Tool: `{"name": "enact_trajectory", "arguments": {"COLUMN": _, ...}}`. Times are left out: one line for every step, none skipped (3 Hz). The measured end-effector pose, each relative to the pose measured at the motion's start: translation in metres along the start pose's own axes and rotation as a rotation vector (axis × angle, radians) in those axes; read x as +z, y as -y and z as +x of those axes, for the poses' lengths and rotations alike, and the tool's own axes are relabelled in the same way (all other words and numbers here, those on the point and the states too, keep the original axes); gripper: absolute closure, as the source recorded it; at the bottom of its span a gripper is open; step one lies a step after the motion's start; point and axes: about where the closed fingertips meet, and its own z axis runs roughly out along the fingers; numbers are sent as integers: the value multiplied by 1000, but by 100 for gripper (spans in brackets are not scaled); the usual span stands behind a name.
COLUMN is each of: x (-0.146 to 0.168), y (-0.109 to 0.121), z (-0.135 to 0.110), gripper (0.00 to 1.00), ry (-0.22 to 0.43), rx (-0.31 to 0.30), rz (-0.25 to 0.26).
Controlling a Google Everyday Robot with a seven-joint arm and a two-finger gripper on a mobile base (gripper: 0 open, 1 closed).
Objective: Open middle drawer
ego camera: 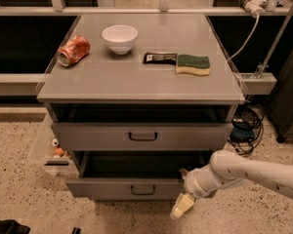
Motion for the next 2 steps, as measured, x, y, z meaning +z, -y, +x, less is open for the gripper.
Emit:
{"name": "enact_trajectory", "arguments": {"x": -3, "y": -6, "z": 3, "gripper": 0, "ry": 27, "rx": 9, "rz": 0}}
{"name": "enact_trajectory", "arguments": {"x": -13, "y": -45, "z": -5, "gripper": 0, "ry": 142, "rx": 12, "rz": -38}}
